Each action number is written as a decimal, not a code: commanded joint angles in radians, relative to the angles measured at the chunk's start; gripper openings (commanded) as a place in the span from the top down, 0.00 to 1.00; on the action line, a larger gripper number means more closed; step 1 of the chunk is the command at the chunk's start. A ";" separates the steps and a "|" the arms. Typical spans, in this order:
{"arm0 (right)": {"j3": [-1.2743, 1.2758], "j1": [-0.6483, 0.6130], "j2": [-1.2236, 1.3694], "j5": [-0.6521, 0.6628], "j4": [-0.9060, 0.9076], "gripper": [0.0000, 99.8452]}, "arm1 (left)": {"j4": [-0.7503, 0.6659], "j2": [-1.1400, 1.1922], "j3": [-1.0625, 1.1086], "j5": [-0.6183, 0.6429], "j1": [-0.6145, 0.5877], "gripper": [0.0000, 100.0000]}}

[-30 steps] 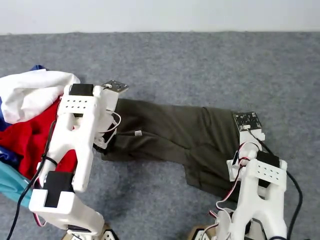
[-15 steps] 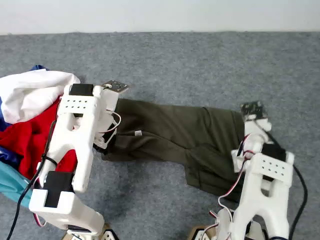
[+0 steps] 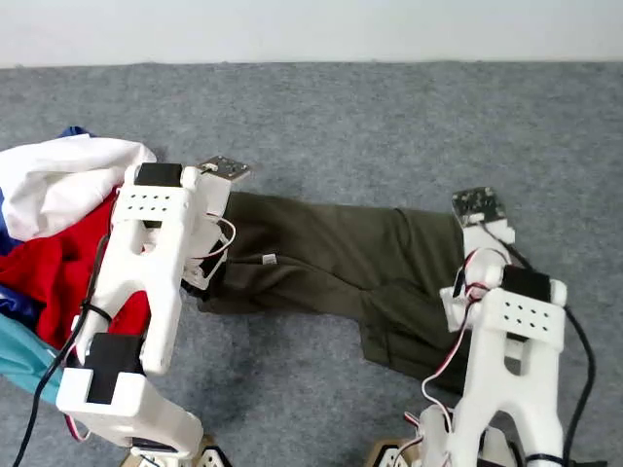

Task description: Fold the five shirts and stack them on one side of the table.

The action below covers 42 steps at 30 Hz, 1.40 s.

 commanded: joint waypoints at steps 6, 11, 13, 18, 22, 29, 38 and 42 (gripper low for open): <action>0.061 -0.047 0.002 0.002 -0.067 0.86 | 0.023 -0.034 -0.002 -0.005 0.006 0.91; 0.110 -0.053 0.002 0.002 -0.094 0.86 | 0.023 -0.034 -0.002 -0.005 0.006 0.91; 0.115 -0.053 0.004 0.002 -0.094 0.86 | 0.023 -0.034 -0.002 -0.005 0.006 0.91; 0.163 -0.058 0.004 0.005 -0.119 0.86 | 0.023 -0.034 -0.002 -0.005 0.006 0.91; 0.247 -0.054 0.004 0.008 -0.223 0.86 | 0.023 -0.034 -0.002 -0.005 0.006 0.91; 0.267 -0.059 0.002 0.009 -0.292 0.96 | 0.023 -0.032 -0.002 -0.005 0.008 0.91; 0.203 -0.053 -0.030 0.012 -0.268 0.99 | 0.023 -0.032 -0.002 -0.005 0.008 0.91; 0.075 -0.059 -0.091 0.012 -0.166 0.99 | 0.023 -0.034 -0.004 -0.005 0.008 0.91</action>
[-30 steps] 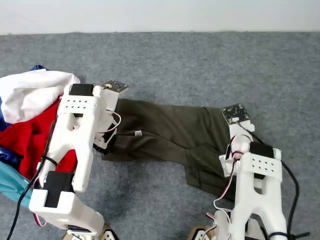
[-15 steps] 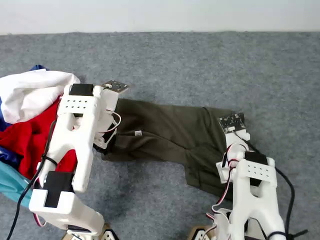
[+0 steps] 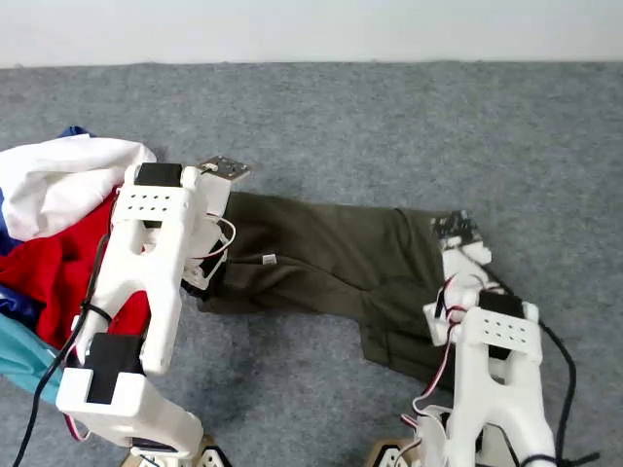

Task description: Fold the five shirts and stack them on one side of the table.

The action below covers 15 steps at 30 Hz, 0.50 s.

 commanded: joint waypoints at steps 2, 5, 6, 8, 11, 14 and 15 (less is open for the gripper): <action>-0.176 -0.008 -0.096 0.011 0.105 0.99 | 0.023 -0.035 -0.008 -0.005 0.008 0.91; -0.276 -0.008 -0.154 0.011 0.150 0.99 | 0.021 -0.044 -0.021 -0.005 0.008 0.91; -0.310 -0.008 -0.173 0.009 0.162 0.99 | 0.021 -0.044 -0.035 -0.005 0.006 0.91; -0.373 -0.008 -0.202 0.005 0.177 0.99 | 0.021 -0.044 -0.073 -0.005 0.006 0.91; -0.443 -0.008 -0.240 0.002 0.177 0.99 | 0.023 -0.044 -0.159 -0.005 0.006 0.91; -0.509 -0.008 -0.274 0.002 0.177 0.99 | 0.023 -0.044 -0.232 -0.005 0.006 0.91; -0.532 -0.007 -0.285 0.000 0.177 0.99 | 0.023 -0.044 -0.254 -0.005 0.006 0.91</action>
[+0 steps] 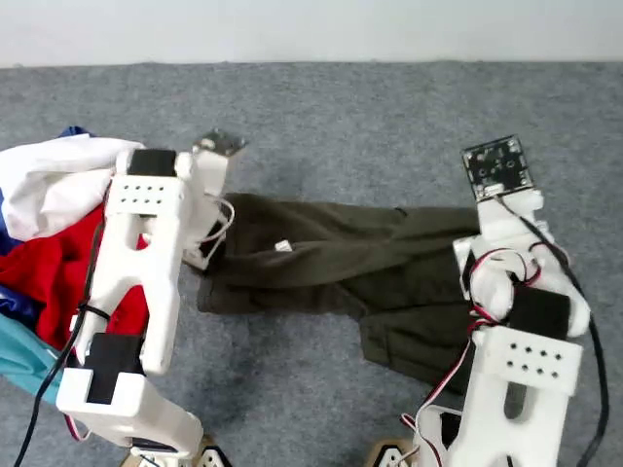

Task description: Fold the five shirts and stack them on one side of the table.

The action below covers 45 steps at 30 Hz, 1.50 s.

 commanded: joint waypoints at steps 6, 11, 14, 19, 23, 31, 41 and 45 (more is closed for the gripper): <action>-0.256 -0.007 -0.101 -0.044 0.004 0.99 | 0.025 -0.046 -0.259 0.058 -0.002 0.91; -0.239 -0.008 -0.102 -0.048 0.053 0.99 | 0.026 -0.041 -0.251 0.087 0.035 0.91; -0.201 -0.008 -0.111 -0.049 0.082 0.99 | 0.026 -0.034 -0.148 0.084 0.084 0.91; -0.146 -0.008 -0.111 -0.048 0.084 0.99 | 0.021 -0.034 -0.021 0.018 0.132 0.91; -0.115 -0.008 -0.111 -0.048 0.082 0.99 | 0.023 -0.034 -0.015 0.017 0.140 0.91; -0.086 -0.004 -0.111 -0.044 0.084 0.99 | 0.026 -0.031 0.045 0.017 0.324 0.91; -0.046 -0.007 -0.111 -0.043 0.084 0.99 | -0.014 -0.032 0.205 -0.035 0.328 0.91; -0.044 -0.007 -0.111 -0.044 0.084 0.99 | -0.035 -0.002 0.206 -0.038 0.293 0.91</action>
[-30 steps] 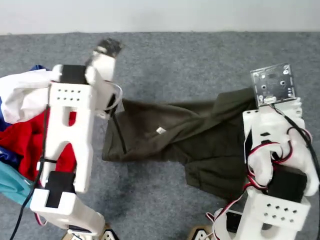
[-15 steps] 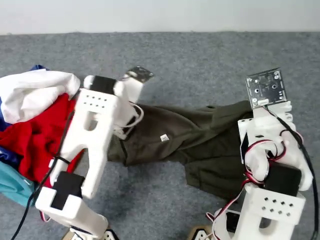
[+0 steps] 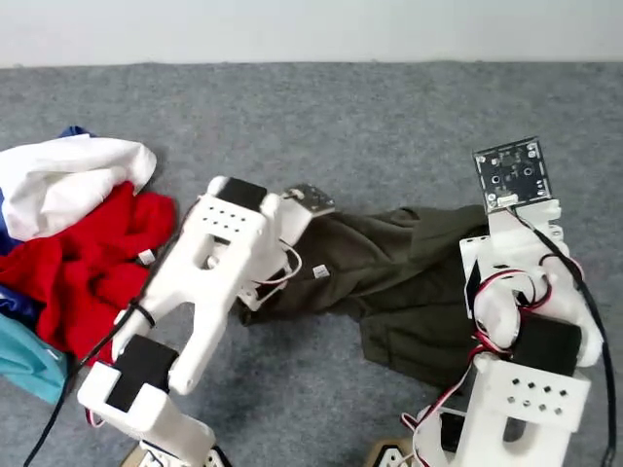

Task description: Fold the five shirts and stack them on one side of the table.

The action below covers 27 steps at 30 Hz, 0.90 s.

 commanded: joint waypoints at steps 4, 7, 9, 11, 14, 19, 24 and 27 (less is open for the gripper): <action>-0.005 -0.007 -0.013 -0.009 0.002 0.99 | -0.029 0.106 -0.024 -0.017 -0.011 0.91; -0.005 -0.007 -0.013 -0.009 0.002 0.99 | -0.054 0.186 -0.093 -0.014 -0.018 0.91; -0.005 -0.007 -0.013 -0.009 0.002 0.99 | -0.049 0.224 -0.160 -0.003 -0.018 0.91; -0.003 -0.007 -0.013 -0.009 0.002 0.99 | -0.046 0.256 -0.232 0.037 -0.017 0.91; -0.003 -0.007 -0.013 -0.009 0.002 0.99 | 0.002 0.295 -0.314 0.048 -0.015 0.91; -0.003 -0.005 -0.013 -0.011 0.018 0.99 | 0.017 0.350 -0.360 0.048 -0.017 0.91; -0.003 0.001 -0.013 -0.009 0.030 0.99 | 0.051 0.328 -0.386 0.055 -0.018 0.91; -0.003 0.001 -0.013 -0.009 0.030 0.99 | 0.051 0.258 -0.380 0.055 -0.018 0.91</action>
